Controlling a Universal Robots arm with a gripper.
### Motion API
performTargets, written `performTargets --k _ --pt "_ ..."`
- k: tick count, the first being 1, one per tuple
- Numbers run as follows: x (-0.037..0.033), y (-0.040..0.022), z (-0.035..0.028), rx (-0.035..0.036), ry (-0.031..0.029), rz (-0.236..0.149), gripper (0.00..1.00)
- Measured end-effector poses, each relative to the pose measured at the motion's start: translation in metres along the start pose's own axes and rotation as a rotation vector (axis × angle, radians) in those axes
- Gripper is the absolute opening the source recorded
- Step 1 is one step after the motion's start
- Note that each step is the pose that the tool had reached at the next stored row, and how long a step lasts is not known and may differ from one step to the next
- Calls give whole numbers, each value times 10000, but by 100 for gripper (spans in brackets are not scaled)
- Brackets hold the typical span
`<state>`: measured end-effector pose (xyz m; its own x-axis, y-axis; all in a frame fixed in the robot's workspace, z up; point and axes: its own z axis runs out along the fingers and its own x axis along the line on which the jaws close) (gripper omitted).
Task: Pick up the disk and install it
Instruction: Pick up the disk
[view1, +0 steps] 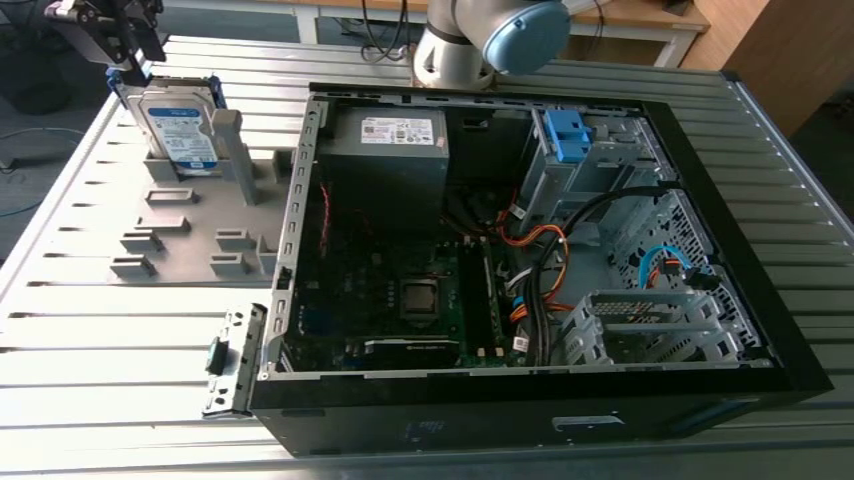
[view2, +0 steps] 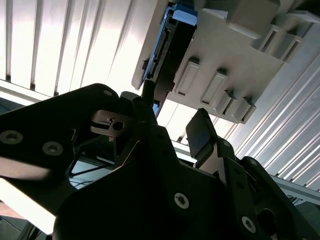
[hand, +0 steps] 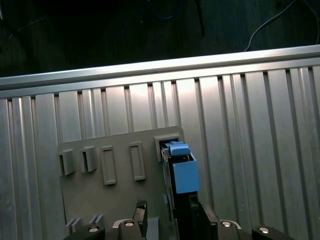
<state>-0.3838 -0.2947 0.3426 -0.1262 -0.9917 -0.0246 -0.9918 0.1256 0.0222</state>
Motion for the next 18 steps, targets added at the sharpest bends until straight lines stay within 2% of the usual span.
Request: performTargets --k 10,12,15,18 --pt "-38 8 17 -1 1 0 53" --pt "-65 29 21 0 0 -1 53" --pt "-78 103 31 -2 1 -5 53" --pt "-76 116 47 -9 10 -326 53"
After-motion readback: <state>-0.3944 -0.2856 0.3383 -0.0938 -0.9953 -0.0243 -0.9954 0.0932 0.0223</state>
